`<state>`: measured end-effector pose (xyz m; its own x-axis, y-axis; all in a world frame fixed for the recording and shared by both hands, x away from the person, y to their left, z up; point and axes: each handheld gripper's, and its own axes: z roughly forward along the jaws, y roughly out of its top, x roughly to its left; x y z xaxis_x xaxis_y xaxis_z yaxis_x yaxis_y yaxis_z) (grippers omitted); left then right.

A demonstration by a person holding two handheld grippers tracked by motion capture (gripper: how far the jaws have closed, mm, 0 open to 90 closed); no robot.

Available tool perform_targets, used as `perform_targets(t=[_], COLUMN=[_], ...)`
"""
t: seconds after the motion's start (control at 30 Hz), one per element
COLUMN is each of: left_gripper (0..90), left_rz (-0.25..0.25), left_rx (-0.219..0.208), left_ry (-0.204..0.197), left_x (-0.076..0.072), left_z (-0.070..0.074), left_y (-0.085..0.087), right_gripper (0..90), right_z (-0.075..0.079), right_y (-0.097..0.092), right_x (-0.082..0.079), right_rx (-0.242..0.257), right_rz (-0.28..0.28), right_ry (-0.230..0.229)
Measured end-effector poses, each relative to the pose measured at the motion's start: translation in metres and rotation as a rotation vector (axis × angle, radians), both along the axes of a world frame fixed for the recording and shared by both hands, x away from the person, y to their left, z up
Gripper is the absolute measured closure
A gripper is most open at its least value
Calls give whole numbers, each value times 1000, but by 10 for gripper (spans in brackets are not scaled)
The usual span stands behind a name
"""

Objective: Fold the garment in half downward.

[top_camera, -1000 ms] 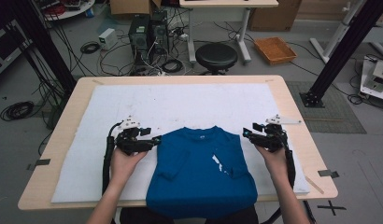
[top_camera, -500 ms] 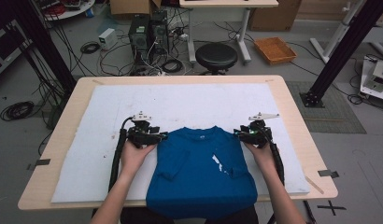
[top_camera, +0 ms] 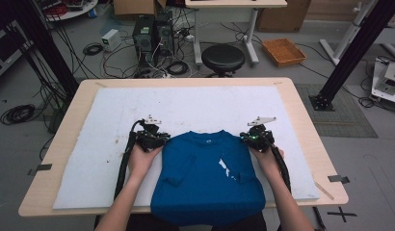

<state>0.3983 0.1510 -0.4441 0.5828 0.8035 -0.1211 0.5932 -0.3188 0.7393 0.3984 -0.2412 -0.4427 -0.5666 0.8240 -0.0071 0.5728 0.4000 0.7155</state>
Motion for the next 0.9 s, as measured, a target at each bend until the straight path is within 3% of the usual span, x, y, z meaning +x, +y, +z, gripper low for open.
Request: perform_targets(t=[0.07,0.1,0.17,0.33,0.43,0.5,0.53,0.6,0.63,0.77,0.9], left_gripper=[731,668,631,585,586,597,653,688,718,835,877], left_rz=[13,8,-25,-100,-122,-119,-118,-116,-117,-133,-136], left_rx=[-25,-43,-69,-32,-5,15,31,54,59,43,47], left_ry=[-13,-19,-39,-8,12,-2,-8,-27,-31,-23,-28], left_x=[0,1,3,13,16,15,14,12,11,10,10], left_z=[1,2,4,2,-1,-1,0,-1,-1,-1,0], left_y=[0,-1,-4,-24,-31,-33,-34,-35,-35,-36,-37], right_gripper=[817,774,710,648,625,634,679,688,734,875,889], right_z=[2,4,7,9,5,3,0,-2,-1,0,1], right_y=[-3,-4,-4,8,14,18,23,25,26,28,27], right_x=[-1,-1,1,11,19,21,22,21,20,18,18], right_rx=[22,28,59,78,87,79,46,30,20,7,18], right_rz=[-8,-17,-12,24,31,47,67,74,76,109,102], right_ry=[-12,-26,-30,-14,28,38,57,53,45,38,35])
